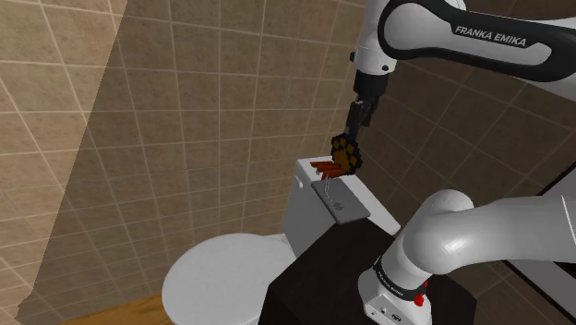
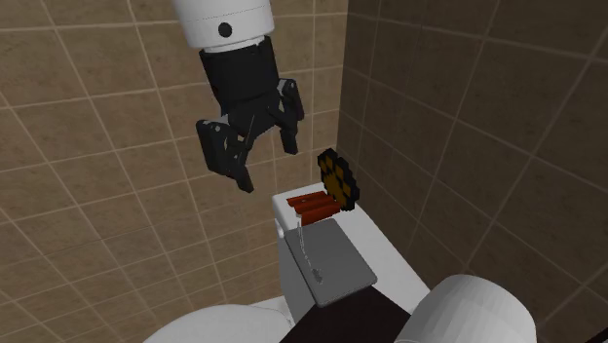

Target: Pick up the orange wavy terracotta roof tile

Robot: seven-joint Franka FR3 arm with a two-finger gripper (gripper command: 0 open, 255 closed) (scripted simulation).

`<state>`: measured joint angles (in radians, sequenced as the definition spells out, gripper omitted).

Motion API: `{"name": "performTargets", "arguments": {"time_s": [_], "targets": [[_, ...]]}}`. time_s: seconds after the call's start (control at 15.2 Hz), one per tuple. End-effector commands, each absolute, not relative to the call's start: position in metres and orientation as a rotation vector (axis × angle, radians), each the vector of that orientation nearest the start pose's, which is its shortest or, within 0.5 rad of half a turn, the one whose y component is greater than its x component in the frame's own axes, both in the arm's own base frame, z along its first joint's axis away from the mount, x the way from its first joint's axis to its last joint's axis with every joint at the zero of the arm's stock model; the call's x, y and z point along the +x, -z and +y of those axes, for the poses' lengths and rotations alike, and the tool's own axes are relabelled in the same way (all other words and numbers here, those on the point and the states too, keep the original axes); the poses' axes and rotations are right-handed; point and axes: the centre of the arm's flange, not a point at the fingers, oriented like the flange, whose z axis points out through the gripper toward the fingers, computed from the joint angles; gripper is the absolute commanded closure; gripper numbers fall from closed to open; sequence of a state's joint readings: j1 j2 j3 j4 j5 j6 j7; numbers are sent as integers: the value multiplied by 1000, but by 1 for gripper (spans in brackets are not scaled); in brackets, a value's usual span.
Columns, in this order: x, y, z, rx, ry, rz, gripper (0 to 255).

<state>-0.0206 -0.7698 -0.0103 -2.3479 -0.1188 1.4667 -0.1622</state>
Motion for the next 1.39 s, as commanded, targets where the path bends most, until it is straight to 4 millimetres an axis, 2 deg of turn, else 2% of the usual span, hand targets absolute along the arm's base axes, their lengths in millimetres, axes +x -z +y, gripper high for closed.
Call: {"name": "performTargets", "arguments": {"time_s": [0.0, 0.66, 1.32], "targets": [[299, -582, -24, -3229, -197, -208, 0], [374, -461, -17, -3473, -373, -325, 0], [440, -338, -39, -3699, -580, -461, 0]]}}
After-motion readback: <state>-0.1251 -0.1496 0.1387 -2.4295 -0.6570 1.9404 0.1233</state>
